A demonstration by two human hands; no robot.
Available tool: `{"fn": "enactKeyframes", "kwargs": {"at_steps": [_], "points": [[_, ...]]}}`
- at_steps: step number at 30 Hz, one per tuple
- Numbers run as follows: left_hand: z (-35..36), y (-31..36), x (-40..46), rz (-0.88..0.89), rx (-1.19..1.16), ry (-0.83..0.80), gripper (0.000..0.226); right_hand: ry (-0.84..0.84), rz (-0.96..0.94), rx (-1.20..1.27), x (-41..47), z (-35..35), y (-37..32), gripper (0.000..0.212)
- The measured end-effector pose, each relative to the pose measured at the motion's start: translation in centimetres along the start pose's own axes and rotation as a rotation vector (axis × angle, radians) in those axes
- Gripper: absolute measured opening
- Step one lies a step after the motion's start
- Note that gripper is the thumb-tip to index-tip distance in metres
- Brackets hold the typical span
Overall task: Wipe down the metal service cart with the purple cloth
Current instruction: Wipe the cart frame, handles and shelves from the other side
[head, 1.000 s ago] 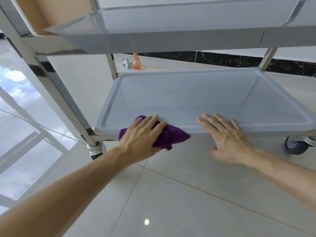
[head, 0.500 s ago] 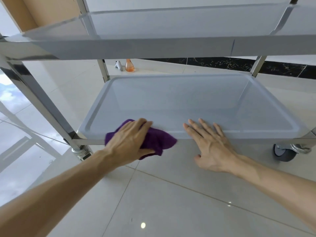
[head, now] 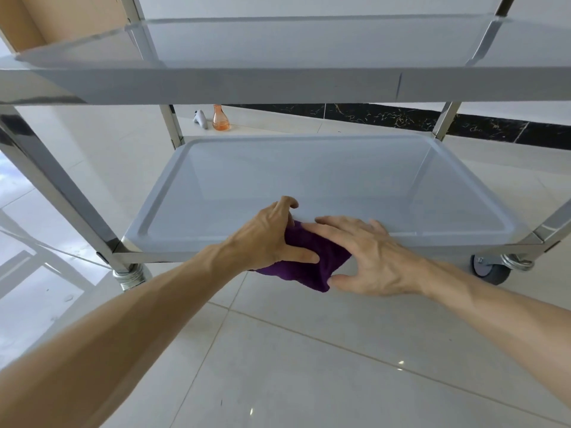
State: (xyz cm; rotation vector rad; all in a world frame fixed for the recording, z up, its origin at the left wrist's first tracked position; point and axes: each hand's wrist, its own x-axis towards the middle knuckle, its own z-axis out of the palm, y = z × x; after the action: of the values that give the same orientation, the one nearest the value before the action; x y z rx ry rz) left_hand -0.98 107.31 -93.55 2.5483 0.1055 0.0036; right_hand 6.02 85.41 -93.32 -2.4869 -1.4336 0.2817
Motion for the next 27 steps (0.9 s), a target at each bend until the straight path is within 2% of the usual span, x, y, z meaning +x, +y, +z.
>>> {"fn": "enactKeyframes", "kwargs": {"at_steps": [4,8,12,14,17,19,22,27], "points": [[-1.8,-1.7,-1.5,0.052,0.001,-0.045,0.094,0.003,0.007,-0.055,0.1,0.2,-0.5,0.076],[-4.4,-5.3,-4.4,0.061,0.072,-0.029,0.059,-0.05,0.005,-0.089,-0.2,0.0,-0.6,0.076],[-4.6,-6.7,-6.0,0.067,0.104,0.054,0.055,0.11,-0.011,-0.097,1.1,0.0,-2.3,0.067],[-4.0,-6.5,-5.8,0.086,0.126,0.126,0.049,0.166,-0.068,-0.129,2.7,0.6,-4.2,0.072],[-3.6,-6.4,-5.8,0.05,0.098,0.153,0.031,0.138,-0.162,-0.209,5.6,2.1,-7.4,0.084],[-3.3,-6.6,-6.1,0.035,0.074,0.126,0.035,0.117,-0.165,-0.289,7.0,3.4,-8.7,0.085],[-2.8,-6.9,-6.5,0.048,0.124,0.111,0.061,0.166,-0.159,-0.344,7.7,4.1,-8.1,0.074],[-2.1,-6.9,-7.0,0.177,0.354,0.099,0.076,0.176,-0.096,-0.313,4.3,2.5,-3.5,0.079]]}}
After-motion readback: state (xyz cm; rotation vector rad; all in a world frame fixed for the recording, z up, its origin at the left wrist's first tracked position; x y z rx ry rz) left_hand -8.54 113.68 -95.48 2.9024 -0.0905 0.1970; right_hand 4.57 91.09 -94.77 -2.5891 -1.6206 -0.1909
